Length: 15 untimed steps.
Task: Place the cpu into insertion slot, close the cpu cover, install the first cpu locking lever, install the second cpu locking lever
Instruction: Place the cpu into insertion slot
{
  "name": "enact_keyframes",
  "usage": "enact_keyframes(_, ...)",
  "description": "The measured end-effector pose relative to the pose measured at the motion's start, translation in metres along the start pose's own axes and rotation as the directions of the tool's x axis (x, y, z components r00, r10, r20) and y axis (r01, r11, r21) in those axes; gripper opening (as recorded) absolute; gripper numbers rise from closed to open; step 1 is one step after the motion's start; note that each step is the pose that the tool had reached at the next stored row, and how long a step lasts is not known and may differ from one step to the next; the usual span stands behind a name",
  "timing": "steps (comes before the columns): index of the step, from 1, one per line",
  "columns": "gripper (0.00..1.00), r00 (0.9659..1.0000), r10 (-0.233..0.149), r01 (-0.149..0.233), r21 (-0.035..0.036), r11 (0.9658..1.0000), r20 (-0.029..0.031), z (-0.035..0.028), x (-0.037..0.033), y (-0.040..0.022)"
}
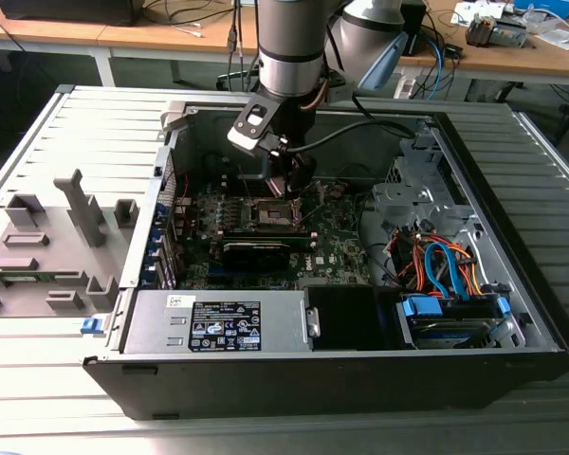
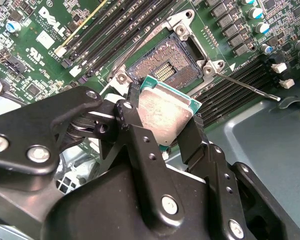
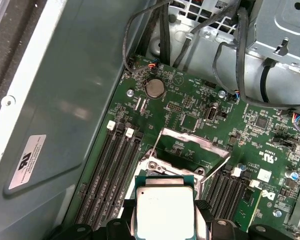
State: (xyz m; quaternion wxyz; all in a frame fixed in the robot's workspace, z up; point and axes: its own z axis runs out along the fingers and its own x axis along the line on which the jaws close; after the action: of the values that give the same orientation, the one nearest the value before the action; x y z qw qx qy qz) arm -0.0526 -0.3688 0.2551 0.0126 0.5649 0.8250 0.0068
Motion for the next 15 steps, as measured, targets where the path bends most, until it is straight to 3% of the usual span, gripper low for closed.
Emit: enact_keyframes(15,0.55,0.9999,0.011,-0.011,0.0014,0.9999,0.0036,0.0,0.0,0.0)
